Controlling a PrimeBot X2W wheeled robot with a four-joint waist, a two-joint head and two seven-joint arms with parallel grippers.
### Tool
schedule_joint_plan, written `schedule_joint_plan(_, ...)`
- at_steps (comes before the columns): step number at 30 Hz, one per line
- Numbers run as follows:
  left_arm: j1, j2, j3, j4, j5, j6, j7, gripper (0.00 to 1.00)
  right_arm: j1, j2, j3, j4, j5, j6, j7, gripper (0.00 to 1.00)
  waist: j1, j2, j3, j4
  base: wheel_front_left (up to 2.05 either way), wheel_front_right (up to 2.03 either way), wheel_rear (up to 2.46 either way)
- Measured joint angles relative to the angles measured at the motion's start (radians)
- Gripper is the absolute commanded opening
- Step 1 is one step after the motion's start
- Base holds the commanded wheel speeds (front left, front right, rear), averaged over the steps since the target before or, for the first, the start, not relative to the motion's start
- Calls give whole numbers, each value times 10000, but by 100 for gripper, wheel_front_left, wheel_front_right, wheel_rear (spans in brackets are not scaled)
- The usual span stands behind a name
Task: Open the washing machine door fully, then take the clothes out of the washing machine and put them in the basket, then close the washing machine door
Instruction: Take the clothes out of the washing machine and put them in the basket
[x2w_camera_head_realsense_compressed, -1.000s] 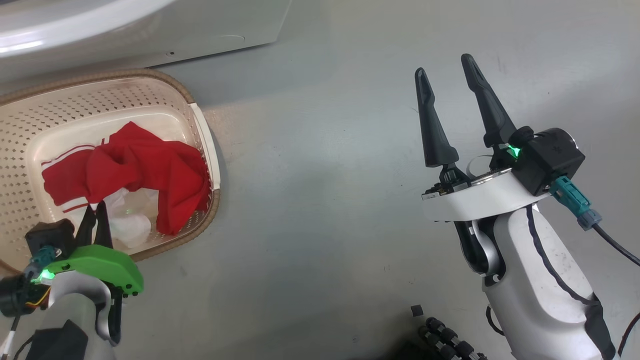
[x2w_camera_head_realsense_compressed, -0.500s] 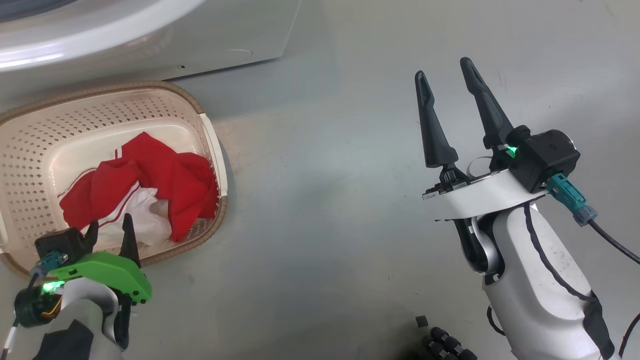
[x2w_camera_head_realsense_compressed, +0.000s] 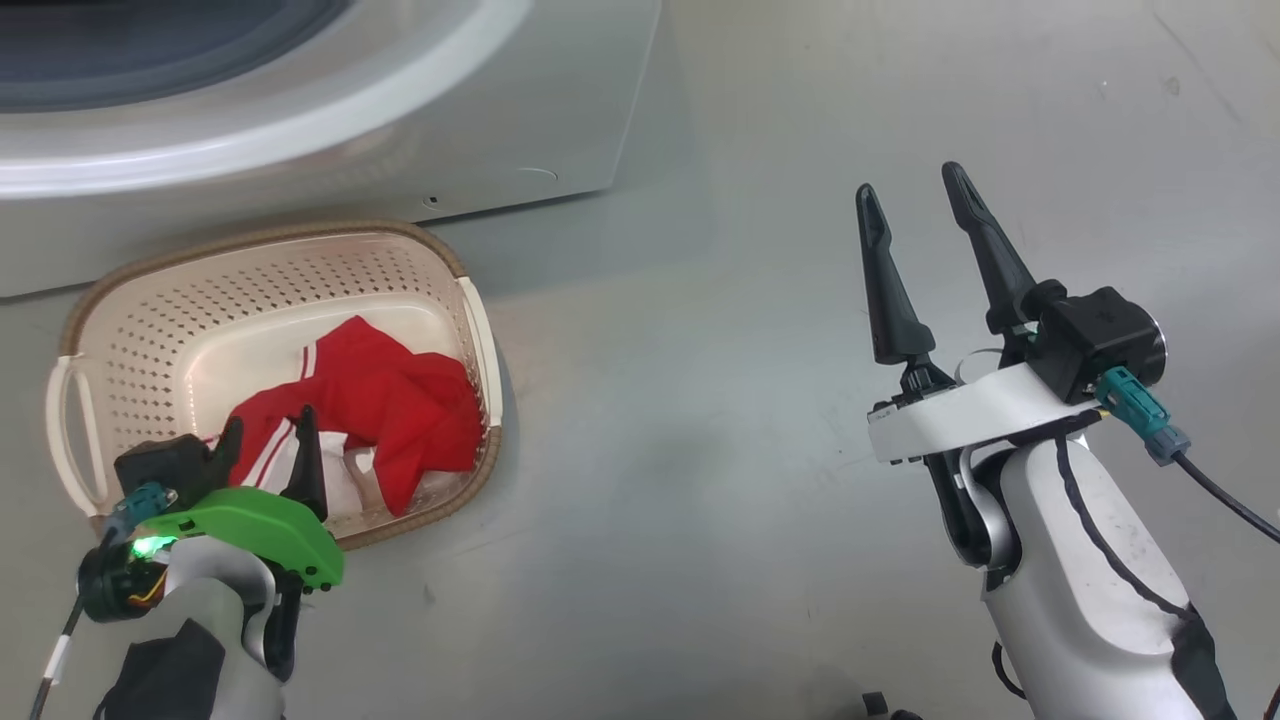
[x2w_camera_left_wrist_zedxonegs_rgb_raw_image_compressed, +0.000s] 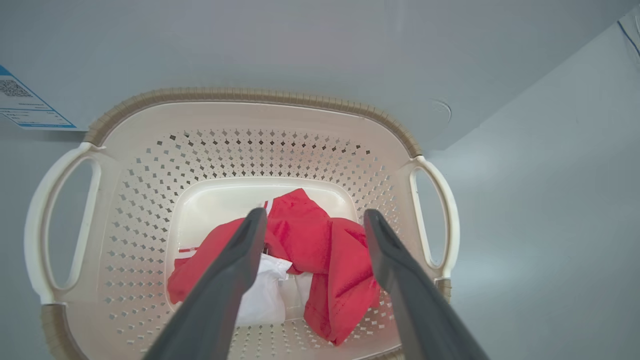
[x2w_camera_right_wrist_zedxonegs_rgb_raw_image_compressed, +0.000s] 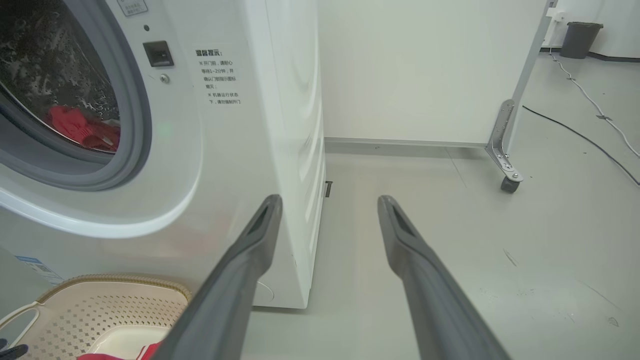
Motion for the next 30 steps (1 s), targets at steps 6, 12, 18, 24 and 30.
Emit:
schedule_joint_plan(6, 9, -151, -217, -343, 92, -105, -10, 100, 402, -6, -441, 291, -127, -2, 0, 100, 0, 0, -620, 344, 0, 0, 0)
schedule_joint_plan(12, 18, -228, -320, -1613, 345, -111, -12, 100, 907, -73, -679, 593, -244, 0, 0, 100, 0, 0, -1325, 705, 0, 0, 0)
schedule_joint_plan(18, 266, -245, -437, -2525, 796, -111, -12, 100, 1301, -75, -819, 798, -314, 79, 2, 100, 0, 0, -2066, 1054, 0, 0, 0)
schedule_joint_plan(24, 931, -265, -512, -3087, 882, -100, -12, 100, 1684, -71, -938, 947, -318, 92, 2, 100, 0, 0, -2789, 1354, 0, 0, 0)
schedule_joint_plan(30, 1359, -263, -660, -3722, 1241, 35, -12, 100, 2043, -67, -1047, 1011, -322, 142, 2, 100, -1, 0, -3440, 1578, 0, 0, 0)
